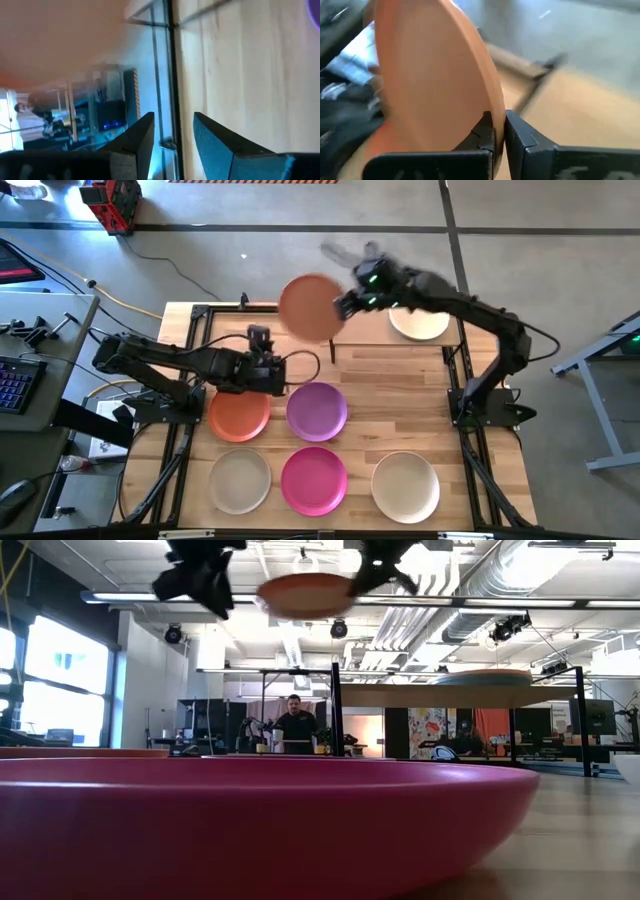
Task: Place and stack plates onto a shelf
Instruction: Stack the brown plate on top of the light orange plate on the shelf
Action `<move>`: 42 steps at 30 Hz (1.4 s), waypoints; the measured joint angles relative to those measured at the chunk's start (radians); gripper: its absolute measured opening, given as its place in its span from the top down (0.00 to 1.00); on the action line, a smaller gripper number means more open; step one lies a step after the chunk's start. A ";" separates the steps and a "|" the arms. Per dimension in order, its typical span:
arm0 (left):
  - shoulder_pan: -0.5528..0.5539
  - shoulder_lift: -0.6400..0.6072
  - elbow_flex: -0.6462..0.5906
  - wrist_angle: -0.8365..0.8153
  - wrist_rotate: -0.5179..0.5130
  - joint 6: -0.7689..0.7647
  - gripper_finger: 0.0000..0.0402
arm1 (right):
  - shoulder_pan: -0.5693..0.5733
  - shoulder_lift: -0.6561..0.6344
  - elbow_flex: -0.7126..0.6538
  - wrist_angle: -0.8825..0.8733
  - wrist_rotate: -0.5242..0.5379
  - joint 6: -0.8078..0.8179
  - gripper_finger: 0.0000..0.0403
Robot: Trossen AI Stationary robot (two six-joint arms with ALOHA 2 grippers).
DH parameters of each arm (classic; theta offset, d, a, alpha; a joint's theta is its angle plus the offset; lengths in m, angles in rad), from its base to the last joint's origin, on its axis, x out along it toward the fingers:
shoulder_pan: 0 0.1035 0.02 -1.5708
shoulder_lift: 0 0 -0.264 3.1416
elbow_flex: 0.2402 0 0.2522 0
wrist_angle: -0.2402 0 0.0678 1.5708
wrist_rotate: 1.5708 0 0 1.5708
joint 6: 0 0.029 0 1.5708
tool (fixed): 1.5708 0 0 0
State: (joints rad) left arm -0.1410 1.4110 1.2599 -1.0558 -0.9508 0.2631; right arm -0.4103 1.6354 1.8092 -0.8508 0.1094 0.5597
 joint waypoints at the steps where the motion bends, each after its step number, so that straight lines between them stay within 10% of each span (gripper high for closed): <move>1: -0.006 0.003 0.001 0.019 0.003 -0.023 0.68 | -0.018 -0.018 0.002 -0.013 0.015 0.002 1.00; 19: 0.012 0.002 0.004 0.021 0.007 -0.248 0.68 | -0.328 -0.262 -0.014 -0.435 0.019 -0.077 1.00; 42: 0.129 0.002 0.004 0.038 0.044 -0.262 0.68 | -0.721 -0.768 -0.824 -0.049 -0.308 0.263 1.00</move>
State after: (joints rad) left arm -0.0115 1.4128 1.2640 -1.0180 -0.9070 0.0011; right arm -1.1310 0.8672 0.9849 -0.8999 -0.1984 0.8231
